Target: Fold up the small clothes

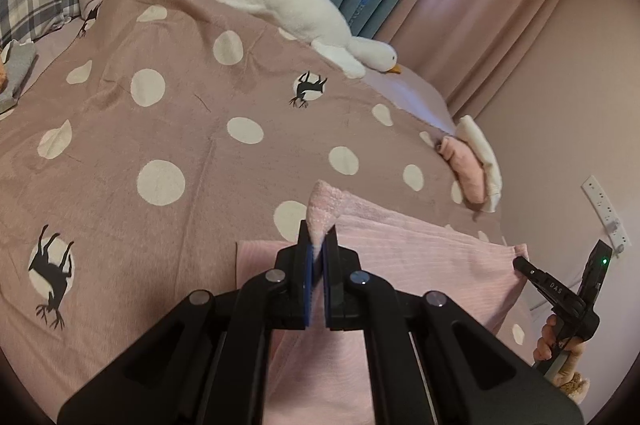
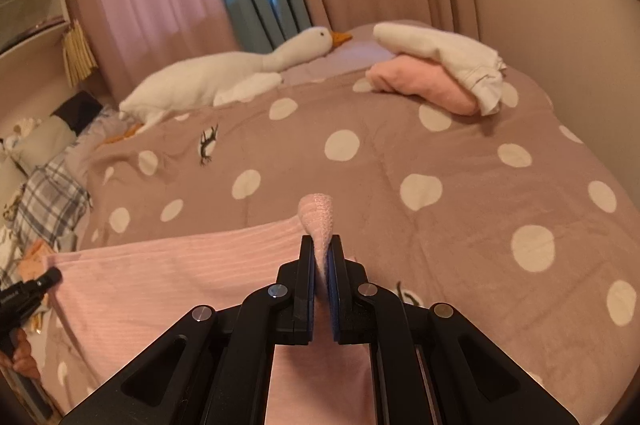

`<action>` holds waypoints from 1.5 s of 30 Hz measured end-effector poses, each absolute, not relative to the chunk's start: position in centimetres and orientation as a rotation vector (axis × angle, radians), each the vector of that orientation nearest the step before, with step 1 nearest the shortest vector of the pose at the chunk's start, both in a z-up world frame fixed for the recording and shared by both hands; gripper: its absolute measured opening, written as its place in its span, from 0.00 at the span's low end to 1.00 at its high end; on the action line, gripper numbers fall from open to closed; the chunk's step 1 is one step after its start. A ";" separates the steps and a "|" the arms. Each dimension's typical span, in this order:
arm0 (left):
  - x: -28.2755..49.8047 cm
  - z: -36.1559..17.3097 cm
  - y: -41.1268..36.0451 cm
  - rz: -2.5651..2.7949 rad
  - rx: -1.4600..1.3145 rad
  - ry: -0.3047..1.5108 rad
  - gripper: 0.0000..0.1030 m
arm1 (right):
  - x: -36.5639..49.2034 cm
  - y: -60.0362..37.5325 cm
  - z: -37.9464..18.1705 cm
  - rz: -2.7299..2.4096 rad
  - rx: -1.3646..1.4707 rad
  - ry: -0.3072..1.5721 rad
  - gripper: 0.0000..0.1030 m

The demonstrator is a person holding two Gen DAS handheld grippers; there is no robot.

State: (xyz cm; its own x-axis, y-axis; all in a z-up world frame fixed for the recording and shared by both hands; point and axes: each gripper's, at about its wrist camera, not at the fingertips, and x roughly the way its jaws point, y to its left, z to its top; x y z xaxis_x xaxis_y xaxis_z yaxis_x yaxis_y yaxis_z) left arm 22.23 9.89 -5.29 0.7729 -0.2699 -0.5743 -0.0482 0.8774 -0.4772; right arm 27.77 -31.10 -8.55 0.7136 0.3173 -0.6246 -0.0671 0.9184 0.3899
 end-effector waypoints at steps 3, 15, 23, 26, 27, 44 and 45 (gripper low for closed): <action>24.0 -6.5 10.0 -0.107 -0.487 0.725 0.03 | 29.5 -30.3 -9.5 0.210 0.345 0.779 0.07; 29.3 -12.9 11.0 -0.034 -0.508 0.891 0.03 | 34.3 -28.8 -14.9 0.167 0.315 0.934 0.07; 30.7 -15.8 11.1 0.009 -0.496 0.965 0.04 | 35.7 -27.7 -17.4 0.146 0.278 0.995 0.07; 30.9 -16.6 11.3 0.016 -0.503 0.985 0.04 | 36.1 -27.4 -18.2 0.132 0.266 1.015 0.07; 31.0 -16.8 11.4 0.017 -0.503 0.993 0.04 | 36.2 -27.3 -18.5 0.127 0.259 1.021 0.07; 31.3 -19.3 11.1 0.075 -0.477 1.045 0.13 | 37.1 -26.7 -21.7 0.060 0.236 1.114 0.07; 31.3 -19.3 11.0 0.078 -0.472 1.041 0.13 | 37.1 -26.6 -21.8 0.057 0.236 1.114 0.07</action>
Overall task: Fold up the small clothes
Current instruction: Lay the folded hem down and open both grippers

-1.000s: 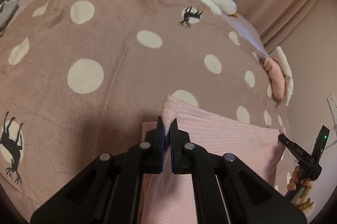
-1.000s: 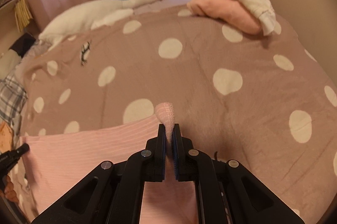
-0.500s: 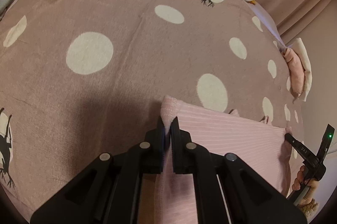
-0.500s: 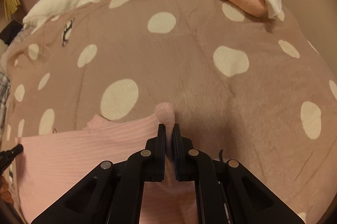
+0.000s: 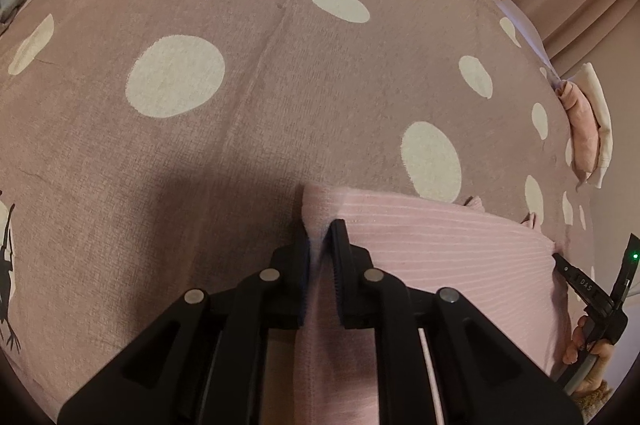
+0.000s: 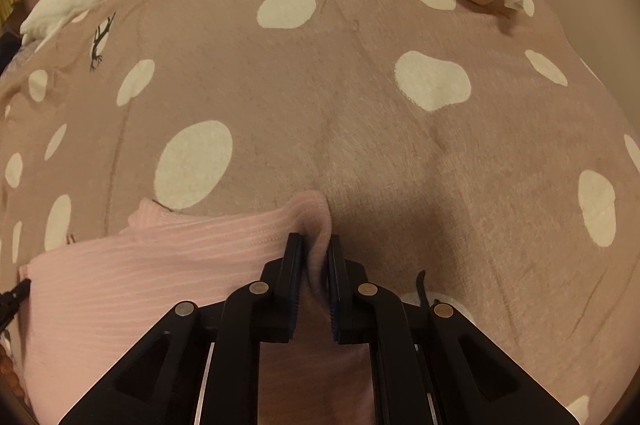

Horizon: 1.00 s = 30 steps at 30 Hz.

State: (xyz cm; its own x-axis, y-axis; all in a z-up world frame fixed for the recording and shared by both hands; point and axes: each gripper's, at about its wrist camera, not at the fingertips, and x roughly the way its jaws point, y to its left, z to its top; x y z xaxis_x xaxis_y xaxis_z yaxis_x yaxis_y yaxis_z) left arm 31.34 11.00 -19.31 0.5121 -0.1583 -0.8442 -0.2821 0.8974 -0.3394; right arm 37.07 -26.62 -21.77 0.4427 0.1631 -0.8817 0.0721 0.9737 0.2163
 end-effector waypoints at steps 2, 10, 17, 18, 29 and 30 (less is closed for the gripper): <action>31.3 -19.4 11.0 0.090 -0.478 1.036 0.14 | 37.1 -26.4 -21.8 0.047 0.224 1.115 0.07; 29.0 -17.8 11.5 0.110 -0.522 1.041 0.63 | 36.6 -25.8 -20.8 -0.009 0.177 1.137 0.24; 24.3 -14.4 11.3 0.070 -0.524 0.970 0.84 | 33.2 -26.8 -16.6 -0.020 0.188 1.045 0.49; 23.5 -13.7 11.2 0.060 -0.525 0.953 0.87 | 32.8 -26.8 -15.9 -0.011 0.197 1.032 0.53; 15.1 -9.3 9.0 0.009 -0.531 0.856 0.99 | 23.5 -28.8 -8.1 0.083 0.322 0.829 0.80; 14.3 -9.5 8.8 0.013 -0.543 0.855 0.99 | 22.8 -29.2 -8.0 0.087 0.343 0.822 0.81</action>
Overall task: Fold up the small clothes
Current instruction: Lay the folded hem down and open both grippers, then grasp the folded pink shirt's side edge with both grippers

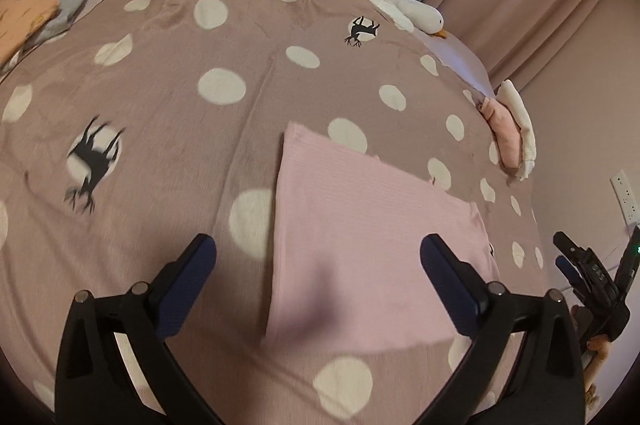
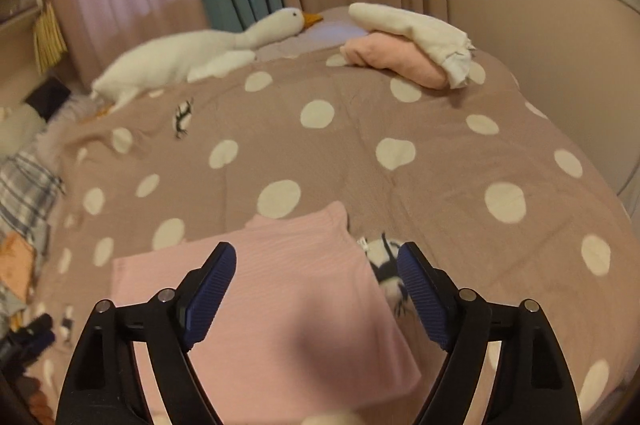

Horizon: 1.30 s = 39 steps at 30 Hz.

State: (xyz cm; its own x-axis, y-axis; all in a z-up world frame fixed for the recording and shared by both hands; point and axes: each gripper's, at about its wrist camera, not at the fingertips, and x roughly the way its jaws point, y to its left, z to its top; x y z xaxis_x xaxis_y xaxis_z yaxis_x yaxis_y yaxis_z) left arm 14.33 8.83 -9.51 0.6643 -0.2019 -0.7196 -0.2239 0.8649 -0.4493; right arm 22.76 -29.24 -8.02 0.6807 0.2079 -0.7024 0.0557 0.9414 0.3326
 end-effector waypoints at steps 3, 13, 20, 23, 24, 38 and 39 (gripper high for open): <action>12.9 -10.8 8.7 0.010 -0.582 0.869 0.99 | 20.8 -30.3 -8.6 0.087 0.390 0.822 0.82; 11.4 -16.0 7.2 -0.021 -0.649 0.944 0.86 | 16.1 -32.7 -16.0 0.067 0.596 0.936 0.82; 12.7 -18.9 6.4 -0.031 -0.699 0.990 0.74 | 15.2 -32.8 -20.1 0.104 0.731 0.999 0.79; 13.4 -19.0 6.4 -0.044 -0.724 0.962 0.69 | 15.6 -32.7 -21.3 0.143 0.799 1.008 0.73; 13.7 -19.2 6.5 -0.050 -0.745 0.960 0.66 | 15.8 -32.6 -21.7 0.152 0.816 1.007 0.68; 13.8 -18.1 6.2 -0.035 -0.798 0.885 0.16 | 17.9 -32.1 -21.4 0.156 0.842 0.930 0.14; 13.4 -17.6 6.1 -0.047 -0.795 0.872 0.16 | 17.6 -32.2 -20.9 0.159 0.833 0.919 0.13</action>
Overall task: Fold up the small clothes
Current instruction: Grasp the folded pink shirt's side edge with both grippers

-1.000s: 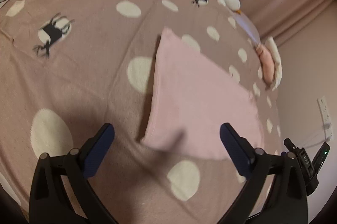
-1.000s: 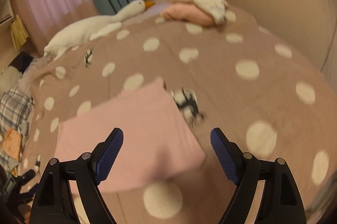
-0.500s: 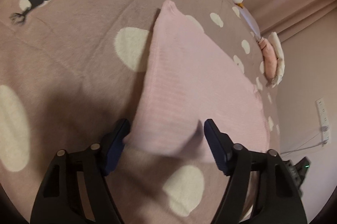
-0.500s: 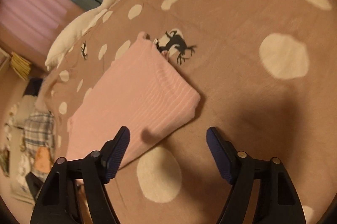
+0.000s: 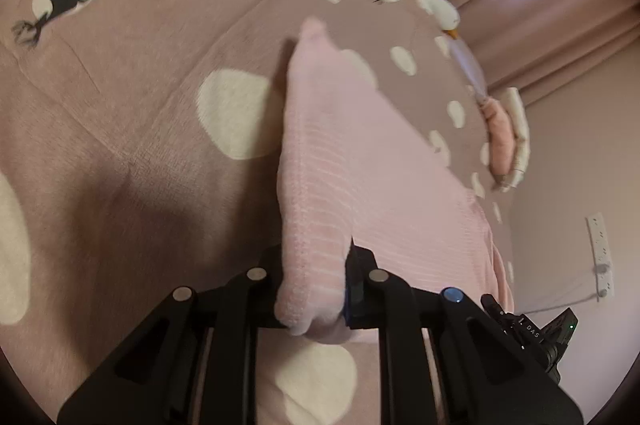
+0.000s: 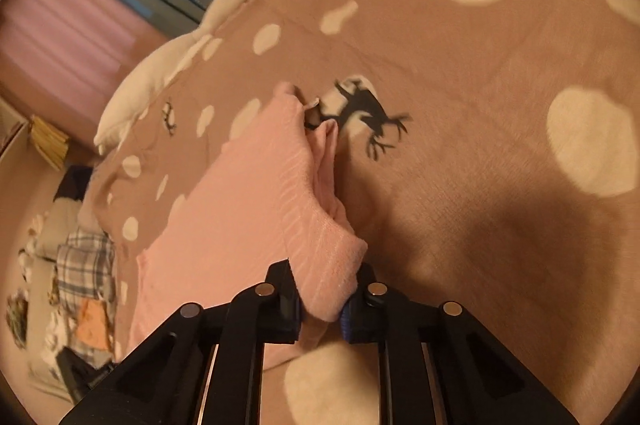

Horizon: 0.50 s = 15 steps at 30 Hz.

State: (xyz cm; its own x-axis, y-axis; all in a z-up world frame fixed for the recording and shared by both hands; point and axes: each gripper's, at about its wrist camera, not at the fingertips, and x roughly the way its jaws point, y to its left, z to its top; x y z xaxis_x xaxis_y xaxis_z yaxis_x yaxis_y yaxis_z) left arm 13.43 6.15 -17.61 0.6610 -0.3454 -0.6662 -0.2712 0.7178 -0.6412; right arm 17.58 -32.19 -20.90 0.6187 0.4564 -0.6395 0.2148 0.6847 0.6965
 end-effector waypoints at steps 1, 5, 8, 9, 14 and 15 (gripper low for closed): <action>13.1 -17.2 6.1 -0.054 -0.788 0.866 0.16 | 17.3 -32.2 -20.2 0.164 0.823 0.907 0.13; 10.7 -15.9 5.7 -0.064 -0.744 0.881 0.16 | 14.9 -32.3 -17.8 0.160 0.747 0.905 0.12; 8.5 -15.9 5.6 -0.072 -0.738 0.903 0.16 | 13.0 -32.5 -17.4 0.144 0.724 0.923 0.12; 8.1 -15.9 5.4 -0.073 -0.735 0.907 0.16 | 12.6 -32.5 -17.4 0.139 0.718 0.931 0.12; 5.1 -16.1 5.1 -0.080 -0.717 0.911 0.16 | 10.4 -32.6 -17.5 0.132 0.709 0.938 0.12; 4.7 -16.1 5.0 -0.082 -0.710 0.910 0.16 | 10.0 -32.7 -17.4 0.133 0.697 0.936 0.12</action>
State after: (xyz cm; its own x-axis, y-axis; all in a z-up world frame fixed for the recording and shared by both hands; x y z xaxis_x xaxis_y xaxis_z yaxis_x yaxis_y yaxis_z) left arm 4.72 4.96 -16.09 0.6274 -0.3531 -0.6940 -0.2236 0.7721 -0.5949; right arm 10.03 -32.67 -17.44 0.6023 0.3947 -0.6939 0.1857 0.7761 0.6027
